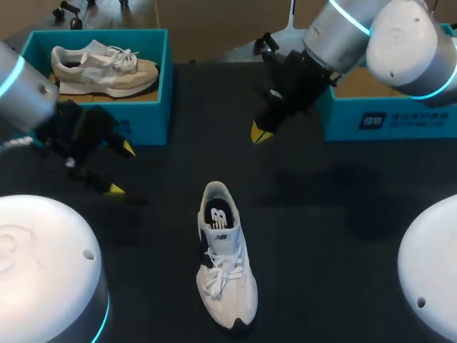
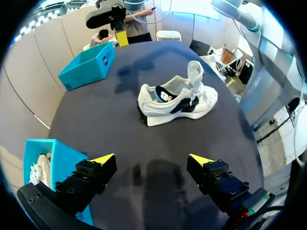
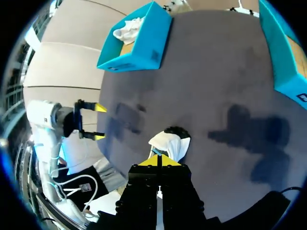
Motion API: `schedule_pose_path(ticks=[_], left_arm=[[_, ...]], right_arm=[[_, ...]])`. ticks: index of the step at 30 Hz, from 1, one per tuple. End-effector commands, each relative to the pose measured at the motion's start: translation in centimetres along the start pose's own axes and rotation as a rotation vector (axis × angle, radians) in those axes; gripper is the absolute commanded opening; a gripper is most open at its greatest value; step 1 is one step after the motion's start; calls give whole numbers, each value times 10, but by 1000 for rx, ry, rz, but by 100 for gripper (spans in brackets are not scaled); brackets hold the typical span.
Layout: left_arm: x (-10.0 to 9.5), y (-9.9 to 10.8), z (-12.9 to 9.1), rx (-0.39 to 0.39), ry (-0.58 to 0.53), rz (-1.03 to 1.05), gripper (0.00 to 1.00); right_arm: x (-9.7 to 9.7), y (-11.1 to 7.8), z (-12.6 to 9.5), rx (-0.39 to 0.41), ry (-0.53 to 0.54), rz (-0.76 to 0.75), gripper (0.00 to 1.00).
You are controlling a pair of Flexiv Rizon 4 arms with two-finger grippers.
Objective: Take the shoe out of the shoebox, open the shoe tongue, remove and reinsert the insole, then place the shoe into the shoebox
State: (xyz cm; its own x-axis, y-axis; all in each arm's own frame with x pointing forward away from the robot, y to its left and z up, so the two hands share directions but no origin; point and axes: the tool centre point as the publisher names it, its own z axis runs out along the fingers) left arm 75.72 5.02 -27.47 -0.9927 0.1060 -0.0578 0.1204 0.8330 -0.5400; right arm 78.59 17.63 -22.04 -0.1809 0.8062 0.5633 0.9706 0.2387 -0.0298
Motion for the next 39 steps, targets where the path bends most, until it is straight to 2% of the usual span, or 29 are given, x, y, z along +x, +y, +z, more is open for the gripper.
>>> schedule_pose_path(ticks=[1,2,17,19,21,23,29,35,39], left_arm=[[-23,15,-63,-5,48,69,100],[-31,17,-71,-16,36,83,100],[-31,17,-71,-16,36,83,100],[-29,19,-79,-42,70,198,100],[-37,25,-85,-44,118,240,100],[-47,28,-85,-78,153,269,100],[-72,40,-101,-85,286,335,100],[-94,57,-124,-79,283,334,100],[-104,64,-135,-59,289,319,100]], right_arm=[[4,-5,-6,-14,-188,12,0],[4,-5,-6,-14,-188,12,0],[4,-5,-6,-14,-188,12,0],[14,-5,-2,-29,-223,19,0],[17,-6,0,-44,-232,25,0],[21,-6,3,-34,-254,41,0],[36,-13,13,-51,-314,105,0],[57,-25,35,-55,-420,121,0],[61,-32,48,-67,-486,115,0]])
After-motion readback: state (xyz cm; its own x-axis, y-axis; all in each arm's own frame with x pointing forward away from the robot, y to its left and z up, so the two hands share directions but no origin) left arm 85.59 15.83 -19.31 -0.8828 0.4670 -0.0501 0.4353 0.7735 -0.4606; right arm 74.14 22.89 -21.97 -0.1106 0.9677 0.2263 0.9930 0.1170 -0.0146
